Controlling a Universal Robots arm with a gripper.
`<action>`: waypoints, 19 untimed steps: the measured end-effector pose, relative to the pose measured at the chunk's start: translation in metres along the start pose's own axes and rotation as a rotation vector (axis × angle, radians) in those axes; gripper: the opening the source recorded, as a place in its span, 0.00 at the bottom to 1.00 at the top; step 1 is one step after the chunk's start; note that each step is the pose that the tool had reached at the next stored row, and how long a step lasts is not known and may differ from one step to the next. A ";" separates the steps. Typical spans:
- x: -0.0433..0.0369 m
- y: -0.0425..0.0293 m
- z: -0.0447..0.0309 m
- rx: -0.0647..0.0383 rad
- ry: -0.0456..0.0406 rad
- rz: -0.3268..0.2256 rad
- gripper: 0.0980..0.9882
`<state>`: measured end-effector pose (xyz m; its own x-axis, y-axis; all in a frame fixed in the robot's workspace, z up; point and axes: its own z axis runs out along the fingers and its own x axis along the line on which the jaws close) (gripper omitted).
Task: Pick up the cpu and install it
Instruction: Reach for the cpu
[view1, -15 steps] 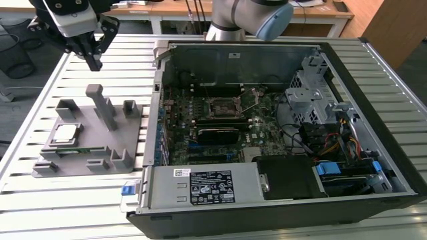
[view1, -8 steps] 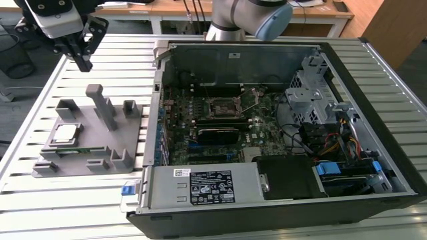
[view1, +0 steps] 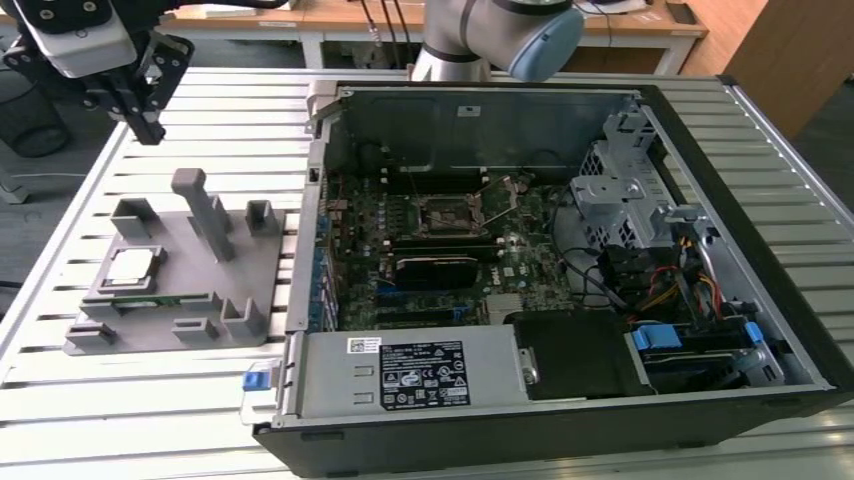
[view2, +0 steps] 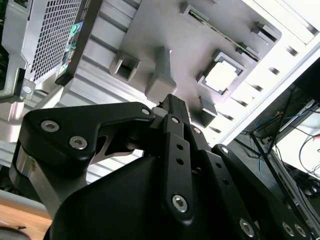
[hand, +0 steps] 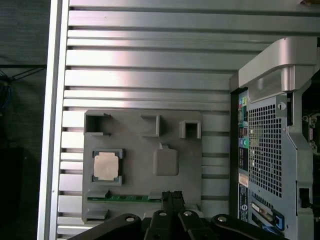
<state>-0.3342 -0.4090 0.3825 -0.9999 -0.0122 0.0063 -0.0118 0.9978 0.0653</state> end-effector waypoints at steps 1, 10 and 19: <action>0.0015 0.0000 0.0001 0.000 0.0000 0.000 0.01; 0.0150 0.0002 0.0005 0.000 0.0000 0.000 0.01; 0.0285 0.0002 0.0017 0.000 -0.0001 0.000 0.01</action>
<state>-0.3627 -0.4090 0.3810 -0.9999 -0.0122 0.0062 -0.0117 0.9978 0.0653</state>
